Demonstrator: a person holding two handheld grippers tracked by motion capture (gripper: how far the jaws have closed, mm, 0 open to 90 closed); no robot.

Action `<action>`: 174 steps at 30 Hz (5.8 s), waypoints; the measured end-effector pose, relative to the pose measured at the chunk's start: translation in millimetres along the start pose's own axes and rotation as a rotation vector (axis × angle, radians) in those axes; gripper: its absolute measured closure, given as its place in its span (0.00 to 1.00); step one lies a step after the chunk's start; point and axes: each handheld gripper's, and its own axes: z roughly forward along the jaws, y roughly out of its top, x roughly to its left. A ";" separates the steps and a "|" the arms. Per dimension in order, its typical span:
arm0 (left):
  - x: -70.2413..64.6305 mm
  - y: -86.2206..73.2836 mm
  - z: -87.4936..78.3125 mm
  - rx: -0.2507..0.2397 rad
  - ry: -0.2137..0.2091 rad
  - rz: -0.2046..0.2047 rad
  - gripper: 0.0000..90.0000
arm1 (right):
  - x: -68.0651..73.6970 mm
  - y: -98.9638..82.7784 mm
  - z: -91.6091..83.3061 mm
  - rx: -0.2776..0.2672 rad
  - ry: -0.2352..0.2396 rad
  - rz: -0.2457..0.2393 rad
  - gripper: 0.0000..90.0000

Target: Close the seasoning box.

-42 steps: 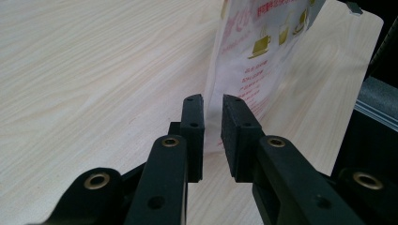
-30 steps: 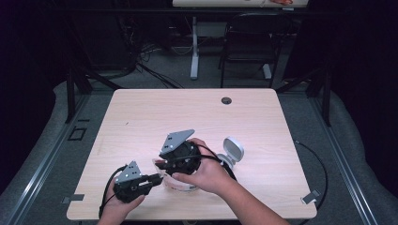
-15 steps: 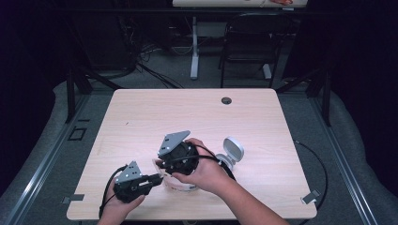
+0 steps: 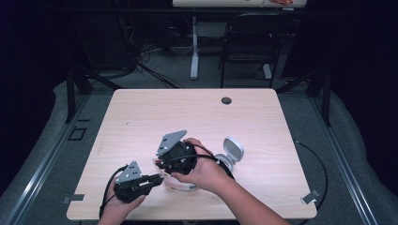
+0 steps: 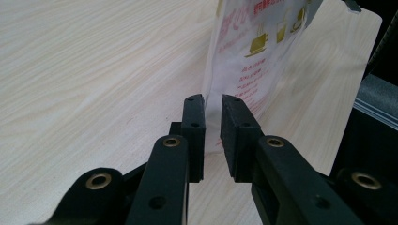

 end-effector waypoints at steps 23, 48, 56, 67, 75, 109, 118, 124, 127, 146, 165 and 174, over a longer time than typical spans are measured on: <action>0.8 -0.4 0.2 0.000 0.003 -0.005 0.89 | -0.2 1.9 0.2 0.025 0.023 -0.043 1.00; -1.5 -0.8 6.2 0.020 -0.055 0.016 0.76 | -2.6 -7.1 -16.2 -0.003 0.048 -0.084 1.00; -3.4 -2.6 12.9 0.043 -0.076 0.025 0.69 | -4.5 -6.3 -25.9 -0.042 0.064 -0.077 1.00; -2.6 -6.1 25.7 0.056 -0.124 0.040 0.59 | -1.7 -1.5 -36.5 -0.061 0.058 -0.094 1.00; 0.3 -6.4 29.6 0.027 -0.155 0.026 0.54 | -0.7 1.1 -43.2 -0.077 0.056 -0.098 1.00; -0.6 -1.9 35.6 0.021 -0.200 0.038 0.64 | 4.1 9.8 -56.7 -0.127 0.068 -0.118 1.00; -0.8 0.7 33.3 0.029 -0.205 0.023 0.70 | 3.8 9.1 -58.9 -0.135 0.072 -0.113 1.00; -0.7 2.6 30.9 0.047 -0.208 0.029 0.74 | 2.8 5.7 -62.0 -0.145 0.076 -0.107 1.00; -0.3 3.6 30.2 0.053 -0.217 0.030 0.75 | 2.1 3.7 -63.7 -0.148 0.075 -0.101 1.00; -0.4 16.1 27.2 0.162 -0.221 0.052 0.78 | -6.6 -13.7 -72.8 -0.181 0.087 -0.071 1.00; -1.9 37.3 15.9 0.260 -0.210 0.076 0.78 | -14.0 -24.1 -84.5 -0.232 0.082 -0.036 1.00; -3.0 44.9 11.7 0.277 -0.195 0.084 0.78 | -14.3 -25.3 -89.4 -0.266 0.086 -0.018 1.00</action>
